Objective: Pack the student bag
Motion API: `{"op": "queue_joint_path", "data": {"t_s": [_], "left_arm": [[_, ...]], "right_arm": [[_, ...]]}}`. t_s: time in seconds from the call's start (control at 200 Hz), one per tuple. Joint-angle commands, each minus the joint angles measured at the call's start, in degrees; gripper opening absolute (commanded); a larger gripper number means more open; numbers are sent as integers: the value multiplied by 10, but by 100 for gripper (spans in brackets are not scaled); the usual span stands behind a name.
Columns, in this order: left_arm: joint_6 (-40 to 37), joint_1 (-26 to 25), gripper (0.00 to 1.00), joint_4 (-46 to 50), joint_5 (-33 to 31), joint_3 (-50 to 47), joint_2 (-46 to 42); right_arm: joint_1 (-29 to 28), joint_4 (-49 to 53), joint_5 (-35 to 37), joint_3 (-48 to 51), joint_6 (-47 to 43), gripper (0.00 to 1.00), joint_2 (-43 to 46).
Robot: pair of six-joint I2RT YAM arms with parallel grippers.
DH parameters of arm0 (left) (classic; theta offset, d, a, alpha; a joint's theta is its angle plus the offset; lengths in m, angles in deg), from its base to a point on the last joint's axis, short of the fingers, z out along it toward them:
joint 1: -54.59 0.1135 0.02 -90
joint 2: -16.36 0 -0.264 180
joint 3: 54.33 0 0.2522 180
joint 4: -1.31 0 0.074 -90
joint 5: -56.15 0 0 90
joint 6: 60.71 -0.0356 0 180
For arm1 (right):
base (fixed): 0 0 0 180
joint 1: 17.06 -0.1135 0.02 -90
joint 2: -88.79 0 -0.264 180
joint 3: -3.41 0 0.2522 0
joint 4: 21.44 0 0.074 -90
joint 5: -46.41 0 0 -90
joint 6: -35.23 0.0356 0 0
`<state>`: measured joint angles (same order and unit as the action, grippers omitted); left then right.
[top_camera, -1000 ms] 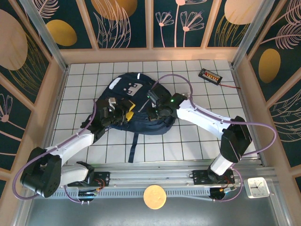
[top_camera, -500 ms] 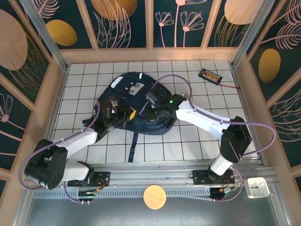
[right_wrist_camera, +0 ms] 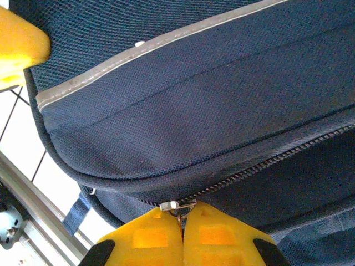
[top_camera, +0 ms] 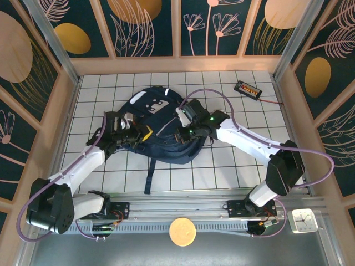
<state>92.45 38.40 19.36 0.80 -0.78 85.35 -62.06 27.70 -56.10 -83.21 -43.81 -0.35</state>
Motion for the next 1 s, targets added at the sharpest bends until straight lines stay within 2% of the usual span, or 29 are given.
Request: {"op": "queue_joint_path", "data": {"t_s": [0.0,0.14,0.38,0.41,0.535,0.766,0.901,0.996], "left_arm": [[-125,31,0,129,-68,56,21],[-196,42,0,199,-98,92,35],[-215,63,0,211,-74,91,40],[-217,64,0,213,-75,92,40],[-228,70,0,224,-82,97,42],[-257,113,0,242,-94,120,60],[-271,139,0,236,-102,156,97],[-282,145,23,233,-106,201,135]], "right_arm": [[33,94,37,-8,-64,0,8],[63,86,35,-2,-101,0,6],[133,56,40,7,-140,0,-11],[156,49,39,6,-141,0,-12],[183,39,7,-13,-135,0,-35],[140,12,-63,7,-88,0,-43],[62,-41,-81,56,-21,0,-28],[14,-103,-96,86,44,0,-32]]}}
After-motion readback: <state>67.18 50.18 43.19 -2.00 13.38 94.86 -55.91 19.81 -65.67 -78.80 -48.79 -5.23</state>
